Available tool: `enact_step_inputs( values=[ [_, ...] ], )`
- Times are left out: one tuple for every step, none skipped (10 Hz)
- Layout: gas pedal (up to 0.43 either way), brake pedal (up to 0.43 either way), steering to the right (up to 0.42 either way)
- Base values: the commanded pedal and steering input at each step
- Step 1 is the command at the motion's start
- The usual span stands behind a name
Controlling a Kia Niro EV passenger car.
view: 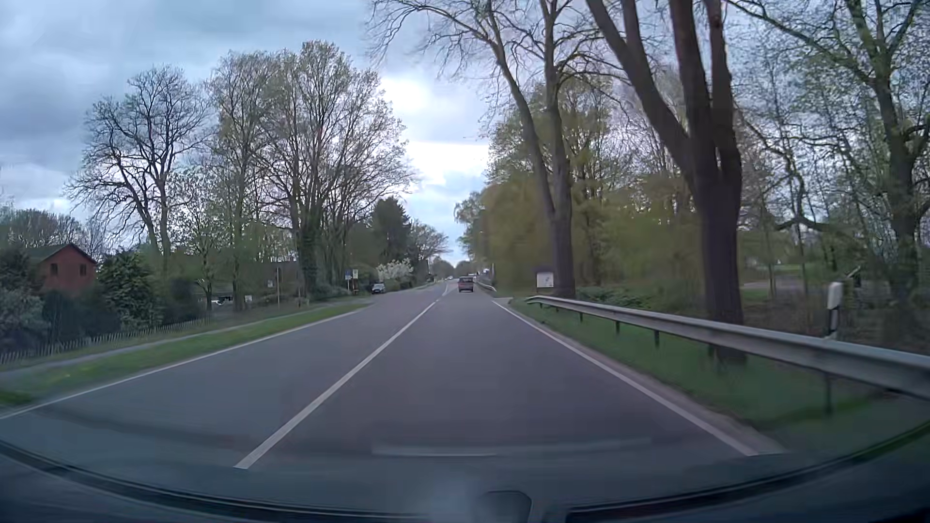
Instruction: Follow the waypoints while adhering to traffic rules and regulations
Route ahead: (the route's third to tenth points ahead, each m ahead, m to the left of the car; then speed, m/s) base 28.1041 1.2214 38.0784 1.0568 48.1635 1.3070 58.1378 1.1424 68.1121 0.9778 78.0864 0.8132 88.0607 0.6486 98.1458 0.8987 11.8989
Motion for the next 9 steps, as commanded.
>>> enact_step_inputs(
  values=[
    [0.067, 0.000, -0.003],
    [0.067, 0.000, -0.003],
    [0.067, 0.000, -0.003],
    [0.067, 0.000, -0.003],
    [0.067, 0.000, -0.003],
    [0.067, 0.000, -0.003],
    [0.067, 0.000, -0.003],
    [0.067, 0.000, -0.003],
    [0.067, 0.000, -0.003]
  ],
)
